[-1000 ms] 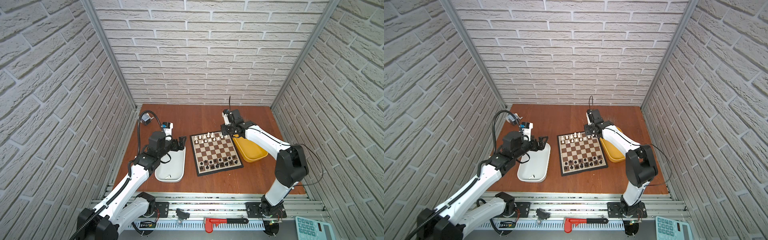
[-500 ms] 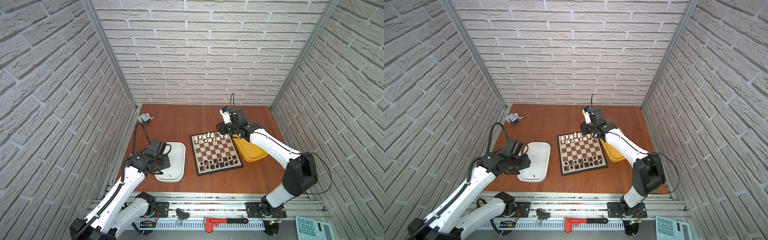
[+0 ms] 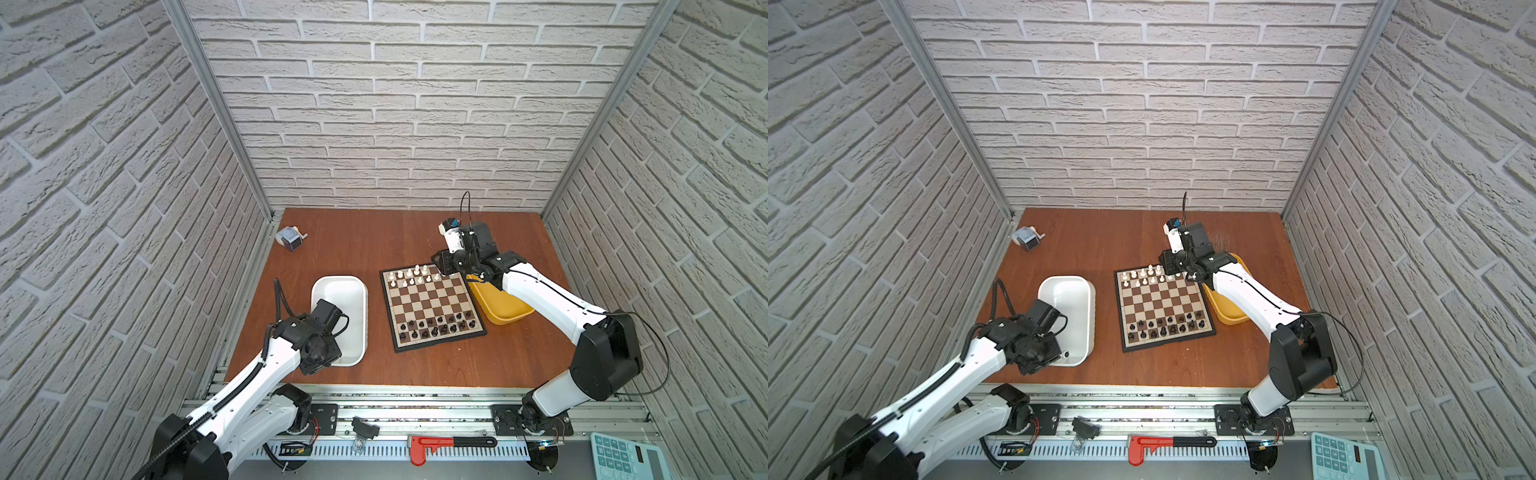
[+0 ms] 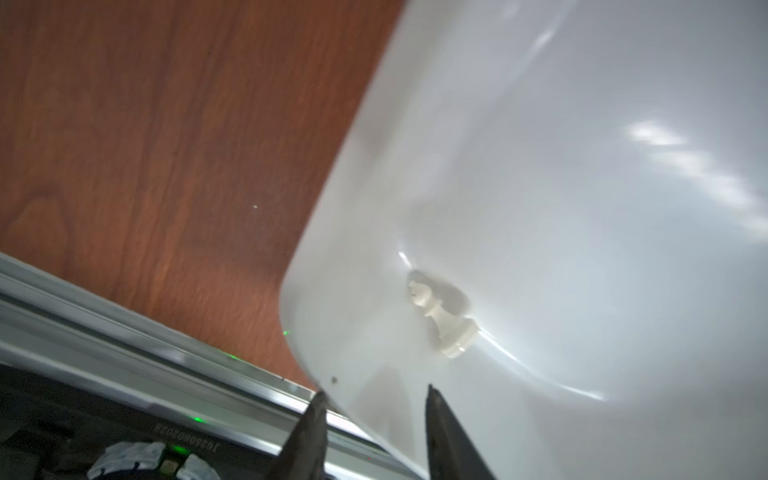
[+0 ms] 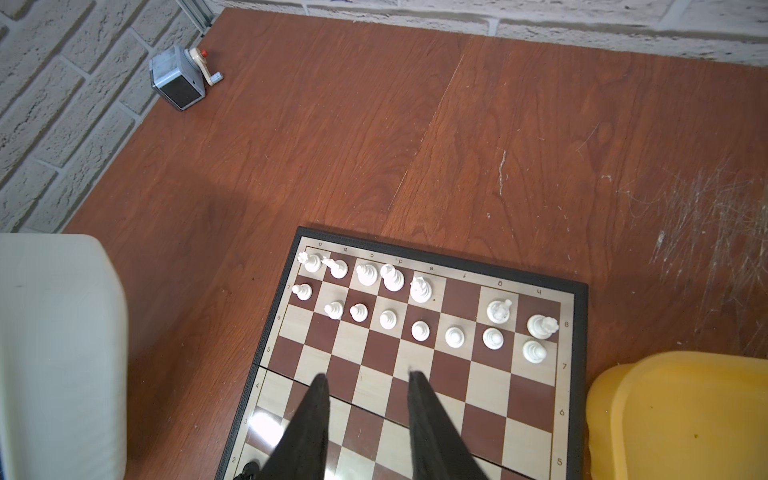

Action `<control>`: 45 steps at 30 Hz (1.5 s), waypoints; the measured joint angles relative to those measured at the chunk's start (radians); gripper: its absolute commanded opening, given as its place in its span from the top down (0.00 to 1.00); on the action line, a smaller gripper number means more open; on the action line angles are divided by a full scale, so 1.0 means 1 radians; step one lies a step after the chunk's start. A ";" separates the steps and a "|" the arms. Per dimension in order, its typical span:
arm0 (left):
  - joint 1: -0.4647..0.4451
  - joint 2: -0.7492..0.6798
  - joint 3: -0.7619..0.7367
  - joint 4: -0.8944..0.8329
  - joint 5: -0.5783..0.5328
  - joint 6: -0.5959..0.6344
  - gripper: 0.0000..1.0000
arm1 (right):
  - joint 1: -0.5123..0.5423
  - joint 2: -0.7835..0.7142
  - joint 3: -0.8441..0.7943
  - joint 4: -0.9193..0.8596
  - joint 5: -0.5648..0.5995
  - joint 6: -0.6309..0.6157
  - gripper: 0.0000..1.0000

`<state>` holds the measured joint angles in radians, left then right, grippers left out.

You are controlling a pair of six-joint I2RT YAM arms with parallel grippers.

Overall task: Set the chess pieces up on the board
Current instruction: 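Raise the right gripper while the left gripper moves back to the white bin, then grasp the white bin rim with the left gripper and tilt it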

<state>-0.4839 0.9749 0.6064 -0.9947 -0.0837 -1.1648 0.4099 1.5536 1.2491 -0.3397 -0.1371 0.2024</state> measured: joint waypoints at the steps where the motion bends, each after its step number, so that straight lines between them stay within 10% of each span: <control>1: 0.000 0.033 0.000 0.016 -0.013 -0.002 0.67 | 0.000 -0.006 0.000 0.000 0.000 0.000 0.67; 16: -0.008 0.172 0.326 0.038 -0.249 0.158 0.60 | 0.000 -0.013 0.007 -0.001 -0.015 0.000 0.68; 26: -0.087 0.332 0.349 0.034 -0.158 0.384 0.44 | 0.029 0.031 0.007 0.015 -0.094 0.005 0.57; 34: 0.131 0.222 0.254 0.052 -0.149 0.388 0.43 | 0.159 0.132 0.006 0.026 -0.193 0.024 0.58; 45: 0.206 0.400 0.217 0.215 -0.053 0.394 0.58 | 0.167 0.129 0.002 0.038 -0.211 0.029 0.60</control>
<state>-0.2783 1.3746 0.8230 -0.7795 -0.1368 -0.7712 0.5766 1.6829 1.2507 -0.3019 -0.3485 0.2314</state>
